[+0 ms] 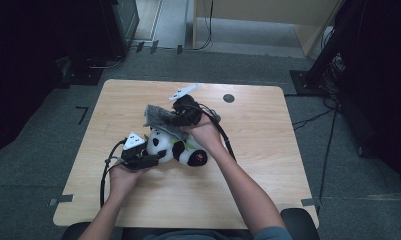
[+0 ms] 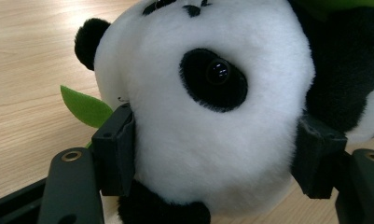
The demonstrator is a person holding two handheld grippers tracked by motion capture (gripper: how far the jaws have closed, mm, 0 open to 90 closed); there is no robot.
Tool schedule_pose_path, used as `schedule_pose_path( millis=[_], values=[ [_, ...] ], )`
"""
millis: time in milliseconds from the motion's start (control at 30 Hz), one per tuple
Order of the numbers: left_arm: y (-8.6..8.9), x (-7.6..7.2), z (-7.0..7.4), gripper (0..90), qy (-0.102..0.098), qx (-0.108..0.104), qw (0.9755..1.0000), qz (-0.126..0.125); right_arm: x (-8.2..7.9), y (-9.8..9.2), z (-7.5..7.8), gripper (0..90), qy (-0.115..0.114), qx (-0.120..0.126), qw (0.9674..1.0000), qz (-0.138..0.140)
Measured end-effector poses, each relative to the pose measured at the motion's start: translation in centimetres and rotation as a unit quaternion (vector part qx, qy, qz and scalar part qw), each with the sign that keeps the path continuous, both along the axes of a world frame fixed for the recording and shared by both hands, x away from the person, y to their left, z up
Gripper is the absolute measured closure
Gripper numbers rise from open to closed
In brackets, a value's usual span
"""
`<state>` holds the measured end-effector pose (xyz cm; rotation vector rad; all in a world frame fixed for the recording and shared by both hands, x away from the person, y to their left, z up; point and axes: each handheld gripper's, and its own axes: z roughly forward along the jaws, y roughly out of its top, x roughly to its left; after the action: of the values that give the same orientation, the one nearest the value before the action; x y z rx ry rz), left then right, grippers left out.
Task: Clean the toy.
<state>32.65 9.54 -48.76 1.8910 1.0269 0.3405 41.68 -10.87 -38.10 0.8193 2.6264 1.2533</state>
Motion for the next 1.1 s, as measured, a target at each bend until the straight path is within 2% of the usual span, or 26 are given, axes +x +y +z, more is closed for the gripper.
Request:
schedule_pose_path(
  millis=[33,100,167,200,267,333,400,533,700,833,933,967,1100],
  values=[
    [0.0,0.0,0.0,28.0,-0.001,0.000,1.0000,0.000,0.3,0.9,-0.7,76.1,0.009,-0.006,0.9999,0.003],
    [0.0,0.0,0.0,28.1,-0.003,0.000,1.0000,-0.001,0.3,1.2,-1.1,76.0,0.017,-0.010,0.9998,0.007],
    [0.0,-0.1,-0.1,28.1,-0.004,0.004,1.0000,-0.001,0.5,1.8,-2.0,75.6,0.032,-0.025,0.9990,0.019],
    [0.0,-0.1,-0.1,28.1,-0.005,0.004,1.0000,-0.001,0.5,2.0,-2.4,75.5,0.032,-0.032,0.9987,0.024],
    [0.0,-0.1,-0.1,28.2,-0.005,0.007,1.0000,-0.005,0.5,1.7,-2.5,75.5,0.035,-0.024,0.9989,0.020],
    [0.0,0.1,0.1,28.7,-0.002,0.008,0.9999,-0.007,0.5,1.4,-2.4,75.5,0.039,-0.028,0.9987,0.016],
    [0.0,0.1,0.1,29.7,0.002,0.007,1.0000,-0.004,0.4,0.8,-2.4,75.2,0.030,-0.033,0.9989,0.014],
    [0.0,0.1,0.1,30.3,0.006,0.003,1.0000,0.000,0.3,-1.1,-2.4,74.7,0.021,-0.048,0.9986,-0.011],
    [-0.2,0.1,0.1,30.8,0.004,0.005,1.0000,-0.003,-0.5,-3.8,-2.6,75.3,0.019,-0.022,0.9993,-0.022],
    [-0.1,0.2,0.1,30.8,0.007,0.005,0.9999,-0.006,-1.6,-4.8,-2.0,75.6,-0.008,-0.032,0.9992,-0.025],
    [-0.1,0.3,0.0,30.8,0.010,0.001,0.9999,-0.003,-2.4,-5.9,-1.7,75.7,-0.011,-0.040,0.9987,-0.030],
    [-0.1,0.2,0.0,30.8,0.010,0.000,1.0000,-0.002,-2.7,-6.4,-1.7,75.7,-0.010,-0.038,0.9988,-0.031],
    [-0.2,0.2,0.0,30.7,0.009,0.004,0.9999,-0.002,-4.1,-8.0,-2.6,76.0,-0.003,-0.003,0.9994,-0.035]
  ],
)
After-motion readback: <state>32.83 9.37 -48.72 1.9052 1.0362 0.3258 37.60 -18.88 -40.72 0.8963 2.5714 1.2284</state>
